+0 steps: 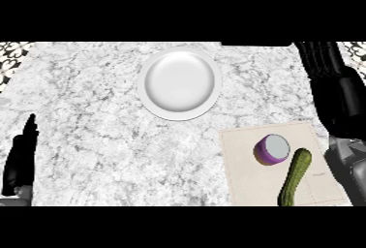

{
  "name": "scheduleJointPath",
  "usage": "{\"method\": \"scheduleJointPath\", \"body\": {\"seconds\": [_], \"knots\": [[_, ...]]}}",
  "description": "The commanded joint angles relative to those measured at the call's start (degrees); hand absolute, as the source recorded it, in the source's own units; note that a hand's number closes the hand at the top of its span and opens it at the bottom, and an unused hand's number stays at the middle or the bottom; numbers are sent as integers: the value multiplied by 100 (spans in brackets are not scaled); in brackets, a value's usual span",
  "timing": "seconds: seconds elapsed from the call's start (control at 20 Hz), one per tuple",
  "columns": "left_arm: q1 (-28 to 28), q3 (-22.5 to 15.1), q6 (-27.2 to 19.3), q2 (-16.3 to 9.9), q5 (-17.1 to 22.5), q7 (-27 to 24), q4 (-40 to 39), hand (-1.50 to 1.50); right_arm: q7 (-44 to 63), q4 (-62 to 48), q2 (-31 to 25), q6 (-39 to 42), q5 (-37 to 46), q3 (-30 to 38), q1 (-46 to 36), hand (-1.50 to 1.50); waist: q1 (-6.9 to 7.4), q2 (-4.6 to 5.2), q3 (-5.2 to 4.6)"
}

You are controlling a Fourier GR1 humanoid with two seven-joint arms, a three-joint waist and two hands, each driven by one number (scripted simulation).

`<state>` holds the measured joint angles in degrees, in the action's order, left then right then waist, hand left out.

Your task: Pick the can from the placemat and place it in the plate

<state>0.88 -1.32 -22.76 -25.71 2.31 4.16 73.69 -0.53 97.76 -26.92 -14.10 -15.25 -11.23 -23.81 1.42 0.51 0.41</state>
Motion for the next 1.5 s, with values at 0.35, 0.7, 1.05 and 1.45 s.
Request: {"method": "scheduleJointPath", "body": {"seconds": [0.35, 0.7, 1.05, 1.45], "knots": [[-332, -452, 798, -159, -91, -1043, 716, 0, 174, -184, 652, -1629, -165, 975, 1145, -150, -327, -108, -54], [-664, -420, 1068, -238, -7, -1320, 1039, 0, -1477, 1614, 2243, -2619, 240, 466, 3132, -150, -284, -100, -37], [-636, -310, 1089, -187, -163, -1085, 1171, 0, -78, 3019, 931, -1980, 738, -236, 4367, -150, -220, -81, -48], [-473, -211, 1265, -265, -127, -1058, 1110, 0, 1936, 2955, -819, -1252, 1331, 90, 4264, -150, -121, -41, -55]]}}
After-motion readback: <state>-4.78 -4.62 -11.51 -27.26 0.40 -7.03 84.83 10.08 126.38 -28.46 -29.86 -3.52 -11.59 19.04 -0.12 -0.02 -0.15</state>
